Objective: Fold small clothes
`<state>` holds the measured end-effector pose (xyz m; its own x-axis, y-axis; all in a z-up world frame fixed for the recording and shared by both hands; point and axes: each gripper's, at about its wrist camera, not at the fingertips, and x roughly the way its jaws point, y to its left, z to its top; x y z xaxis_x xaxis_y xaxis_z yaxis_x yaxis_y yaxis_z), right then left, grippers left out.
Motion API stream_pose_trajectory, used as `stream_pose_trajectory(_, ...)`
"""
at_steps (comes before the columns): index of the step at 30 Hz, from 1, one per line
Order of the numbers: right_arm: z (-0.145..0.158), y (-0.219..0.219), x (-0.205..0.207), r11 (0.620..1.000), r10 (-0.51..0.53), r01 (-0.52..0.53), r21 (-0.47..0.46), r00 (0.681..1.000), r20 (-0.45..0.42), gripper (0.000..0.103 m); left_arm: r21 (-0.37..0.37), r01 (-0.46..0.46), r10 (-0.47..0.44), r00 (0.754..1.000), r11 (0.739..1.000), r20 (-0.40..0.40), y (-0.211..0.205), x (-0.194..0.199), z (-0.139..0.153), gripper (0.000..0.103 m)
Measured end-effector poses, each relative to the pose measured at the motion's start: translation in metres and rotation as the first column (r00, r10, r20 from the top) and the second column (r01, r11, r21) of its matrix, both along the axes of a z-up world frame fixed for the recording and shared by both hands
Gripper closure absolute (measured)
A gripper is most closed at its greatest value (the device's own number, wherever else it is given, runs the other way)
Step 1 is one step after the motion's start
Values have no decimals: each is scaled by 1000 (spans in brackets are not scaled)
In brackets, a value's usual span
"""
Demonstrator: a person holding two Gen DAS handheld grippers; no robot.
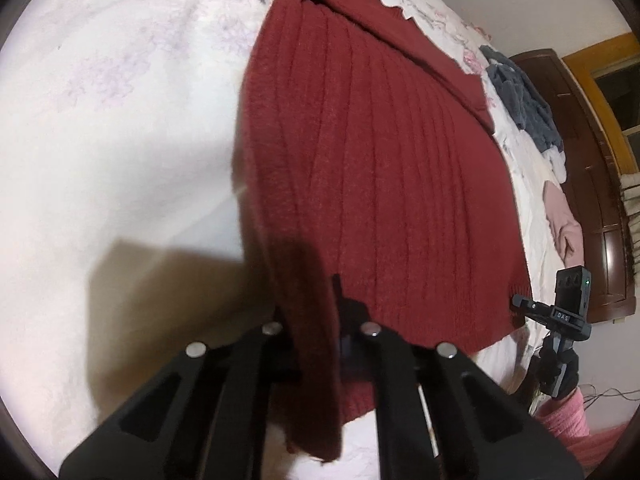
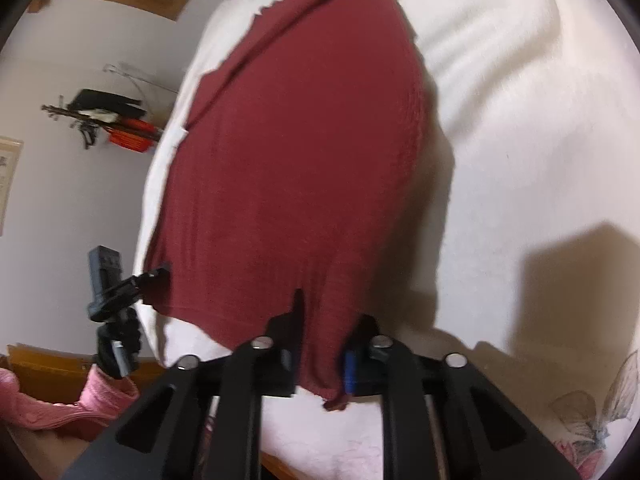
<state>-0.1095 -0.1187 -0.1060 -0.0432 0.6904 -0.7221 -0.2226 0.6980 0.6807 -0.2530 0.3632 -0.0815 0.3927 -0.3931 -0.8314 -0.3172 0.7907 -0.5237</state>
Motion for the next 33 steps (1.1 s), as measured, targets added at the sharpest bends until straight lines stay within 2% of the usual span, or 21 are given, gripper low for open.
stream_pose_trajectory(6, 21, -13, 19, 992, -47, 44, 122, 999, 24, 96, -38, 10, -5, 992, 999, 127, 4, 12, 36, 98)
stream_pose_trajectory(13, 52, -6, 67, 980, -87, 68, 189, 992, 93, 96, -3, 1, -1, 975, 1000, 220, 19, 58, 63, 98)
stream_pose_trajectory(17, 50, 1, 104, 976, -114, 94, 196, 989, 90, 96, -9, -15, 17, 977, 1000, 214, 34, 90, 54, 98)
stream_pose_trajectory(20, 39, 5, 130, 976, -134, 118, 182, 988, 76, 96, -44, -44, 52, 980, 998, 192, 49, 113, 40, 98)
stream_pose_trajectory(24, 21, 8, 162, 973, -165, 155, 168, 985, 42, 96, -44, -82, 88, 983, 996, 162, 69, 136, 19, 98)
stream_pose_trajectory(28, -1, 14, 188, 973, -181, 180, 146, 983, -6, 96, -112, -116, 128, 985, 987, 115, 85, 153, -10, 98)
stream_pose_trajectory(31, -15, 18, 199, 977, -179, 180, 110, 984, -24, 96, -151, -122, 138, 985, 981, 102, 90, 158, -19, 94)
stream_pose_trajectory(33, -20, 18, 201, 978, -178, 182, 106, 983, -43, 96, -209, -132, 155, 983, 969, 96, 96, 156, -22, 94)
